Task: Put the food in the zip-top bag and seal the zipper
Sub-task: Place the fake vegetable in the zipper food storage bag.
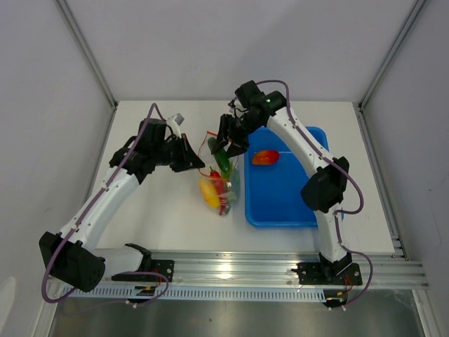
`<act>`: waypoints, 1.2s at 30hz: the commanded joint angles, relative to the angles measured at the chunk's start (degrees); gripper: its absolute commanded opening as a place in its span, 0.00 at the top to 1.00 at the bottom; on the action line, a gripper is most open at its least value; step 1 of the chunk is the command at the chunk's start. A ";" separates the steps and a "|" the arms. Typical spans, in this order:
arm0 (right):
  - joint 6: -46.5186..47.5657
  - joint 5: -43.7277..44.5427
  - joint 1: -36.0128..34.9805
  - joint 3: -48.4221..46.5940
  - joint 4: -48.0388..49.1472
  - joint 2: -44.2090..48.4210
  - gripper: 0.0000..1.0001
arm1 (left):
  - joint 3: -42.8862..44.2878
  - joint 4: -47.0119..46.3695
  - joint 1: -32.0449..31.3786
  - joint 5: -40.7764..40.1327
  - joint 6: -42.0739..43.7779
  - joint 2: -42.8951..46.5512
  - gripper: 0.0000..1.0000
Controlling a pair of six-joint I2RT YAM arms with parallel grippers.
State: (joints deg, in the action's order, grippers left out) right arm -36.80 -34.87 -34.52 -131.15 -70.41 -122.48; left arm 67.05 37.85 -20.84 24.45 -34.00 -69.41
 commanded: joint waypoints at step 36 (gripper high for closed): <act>12.28 30.13 5.59 -5.54 -4.65 11.20 0.01 | -1.13 -0.23 0.36 1.04 1.39 3.49 0.99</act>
State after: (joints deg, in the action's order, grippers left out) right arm -27.03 -11.35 -32.12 -138.28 -74.72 -116.09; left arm 65.95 37.95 -20.84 24.77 -33.91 -67.81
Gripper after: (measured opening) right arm 0.992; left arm 0.004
